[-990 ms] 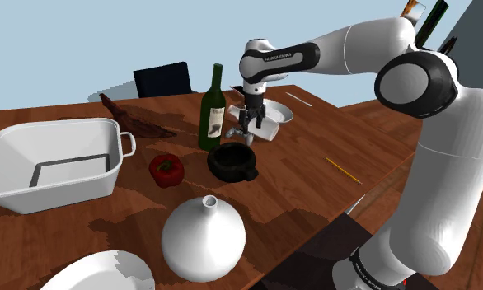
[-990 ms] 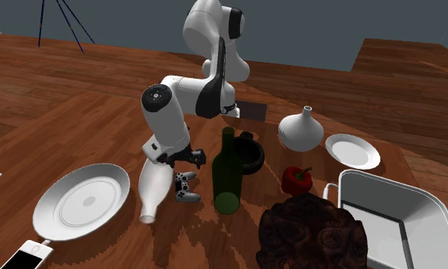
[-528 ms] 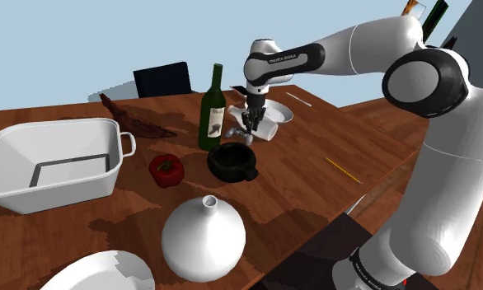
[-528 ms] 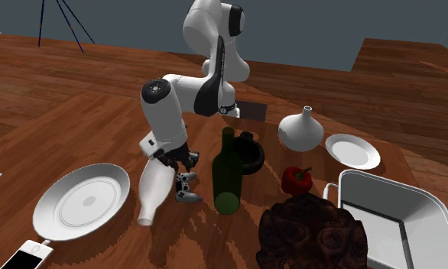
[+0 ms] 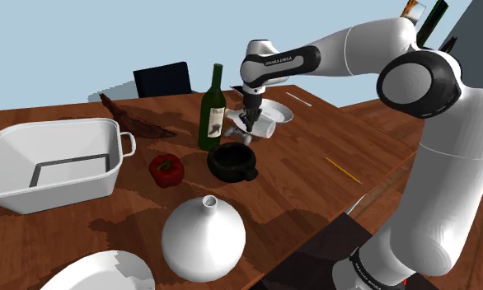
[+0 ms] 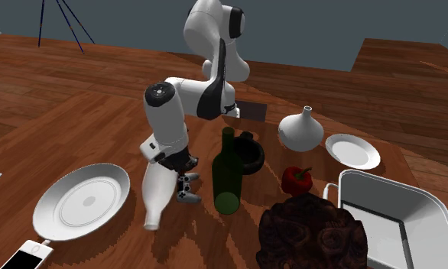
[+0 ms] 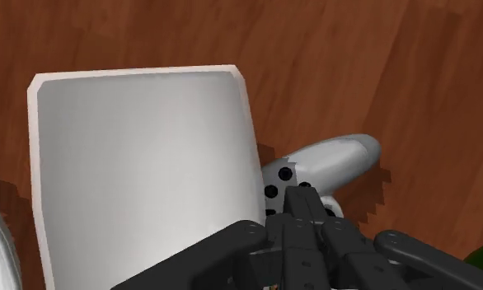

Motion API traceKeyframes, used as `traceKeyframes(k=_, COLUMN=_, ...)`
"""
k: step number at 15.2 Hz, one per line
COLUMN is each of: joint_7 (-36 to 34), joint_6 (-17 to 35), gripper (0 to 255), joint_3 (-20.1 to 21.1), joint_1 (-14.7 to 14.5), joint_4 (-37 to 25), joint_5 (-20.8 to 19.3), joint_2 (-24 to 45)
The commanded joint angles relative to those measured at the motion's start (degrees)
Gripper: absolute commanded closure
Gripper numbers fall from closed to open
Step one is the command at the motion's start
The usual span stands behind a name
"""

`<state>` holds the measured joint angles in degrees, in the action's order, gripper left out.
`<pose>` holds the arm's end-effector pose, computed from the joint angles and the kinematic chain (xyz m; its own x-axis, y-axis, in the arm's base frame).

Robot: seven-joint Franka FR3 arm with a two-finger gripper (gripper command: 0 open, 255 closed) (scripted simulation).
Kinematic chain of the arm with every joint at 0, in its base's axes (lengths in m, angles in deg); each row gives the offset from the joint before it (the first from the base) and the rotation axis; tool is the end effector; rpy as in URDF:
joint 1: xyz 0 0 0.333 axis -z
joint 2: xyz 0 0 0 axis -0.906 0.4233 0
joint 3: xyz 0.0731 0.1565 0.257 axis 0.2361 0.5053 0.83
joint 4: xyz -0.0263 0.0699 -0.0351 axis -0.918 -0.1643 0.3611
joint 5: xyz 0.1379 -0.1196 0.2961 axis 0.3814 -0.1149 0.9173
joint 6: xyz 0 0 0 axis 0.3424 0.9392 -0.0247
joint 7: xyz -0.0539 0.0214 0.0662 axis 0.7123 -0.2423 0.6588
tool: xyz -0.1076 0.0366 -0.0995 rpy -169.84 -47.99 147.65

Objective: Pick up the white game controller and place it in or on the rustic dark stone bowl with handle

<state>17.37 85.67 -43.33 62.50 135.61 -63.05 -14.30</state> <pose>0.5890 -0.0063 0.3530 0.9763 0.1791 -0.1219 0.1828 -0.9829 0.0205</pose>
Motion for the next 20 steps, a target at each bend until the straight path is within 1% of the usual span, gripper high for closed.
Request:
traceKeyframes(k=1, joint_7=0.0, joint_6=0.0, gripper=0, joint_3=0.0, joint_1=0.0, joint_4=0.1, joint_5=0.0, joint_2=0.1)
traceKeyframes(k=2, joint_7=-16.0, joint_6=17.6, gripper=0, joint_3=-1.6, joint_1=-1.6, joint_4=16.4, joint_5=0.7, joint_2=-9.4)
traceKeyframes(k=3, joint_7=-3.0, joint_6=3.6, gripper=0, joint_3=-0.7, joint_1=-0.8, joint_4=6.5, joint_5=0.3, joint_2=-4.1)
traceKeyframes(k=4, joint_7=-3.0, joint_6=3.6, gripper=0, joint_3=-0.4, joint_1=-0.6, joint_4=6.5, joint_5=0.3, joint_2=-4.1)
traceKeyframes(k=8, joint_7=12.6, joint_6=-4.2, gripper=0, joint_3=1.9, joint_1=-2.2, joint_4=-9.6, joint_5=-7.2, joint_2=6.5)
traceKeyframes(k=11, joint_7=24.2, joint_6=-8.4, gripper=0, joint_3=3.6, joint_1=-4.4, joint_4=-20.1, joint_5=-13.1, joint_2=13.6)
traceKeyframes(k=12, joint_7=24.9, joint_6=-8.6, gripper=0, joint_3=3.7, joint_1=-4.6, joint_4=-20.7, joint_5=-13.5, joint_2=14.0)
traceKeyframes(k=19, joint_7=24.5, joint_6=-3.2, gripper=0, joint_3=3.4, joint_1=-3.8, joint_4=-15.9, joint_5=-13.8, joint_2=14.5)
traceKeyframes(k=20, joint_7=24.5, joint_6=-3.2, gripper=0, joint_3=3.4, joint_1=-3.8, joint_4=-15.9, joint_5=-13.8, joint_2=14.5)
